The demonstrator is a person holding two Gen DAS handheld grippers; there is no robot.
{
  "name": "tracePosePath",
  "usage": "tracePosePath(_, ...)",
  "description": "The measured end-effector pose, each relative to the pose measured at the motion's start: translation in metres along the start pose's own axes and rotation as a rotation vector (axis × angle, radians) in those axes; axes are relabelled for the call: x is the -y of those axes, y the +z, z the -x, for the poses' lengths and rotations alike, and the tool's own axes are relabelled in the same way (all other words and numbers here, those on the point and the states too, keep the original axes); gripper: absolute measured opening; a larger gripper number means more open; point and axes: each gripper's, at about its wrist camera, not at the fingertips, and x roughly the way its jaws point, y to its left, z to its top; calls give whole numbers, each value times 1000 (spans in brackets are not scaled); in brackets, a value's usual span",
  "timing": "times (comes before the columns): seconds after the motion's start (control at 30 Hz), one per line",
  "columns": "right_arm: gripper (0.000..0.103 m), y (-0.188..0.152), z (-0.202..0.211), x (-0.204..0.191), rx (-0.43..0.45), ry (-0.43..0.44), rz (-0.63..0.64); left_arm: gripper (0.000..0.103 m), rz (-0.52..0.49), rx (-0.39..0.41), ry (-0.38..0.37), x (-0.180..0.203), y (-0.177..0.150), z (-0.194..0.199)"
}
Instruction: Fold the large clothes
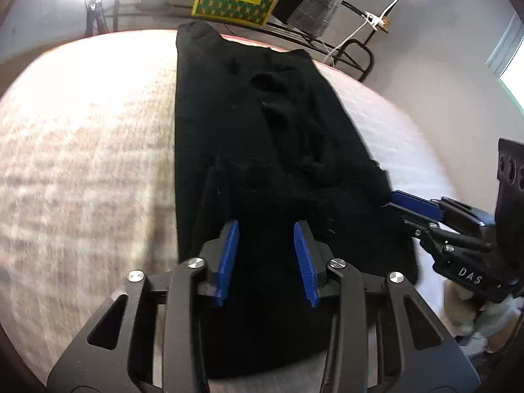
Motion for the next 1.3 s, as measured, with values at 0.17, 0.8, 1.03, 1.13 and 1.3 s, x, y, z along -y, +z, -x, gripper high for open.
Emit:
tracePosePath(0.17,32,0,-27,22,-63,-25,-68,31,2,8,28,1,7,-4)
tracePosePath(0.8,62,22,144,-3,210,-57,-48,31,-15,286,87,-10,53,190)
tracePosePath(1.03,55,70,195,-1,252,-37,19,30,-128,363,137,-1,137,244)
tracePosePath(1.13,54,98,200,7,254,-32,23,30,-142,370,116,0,183,247)
tracePosePath(1.3,40,145,170,41,233,-18,-38,30,-108,356,59,-18,229,209)
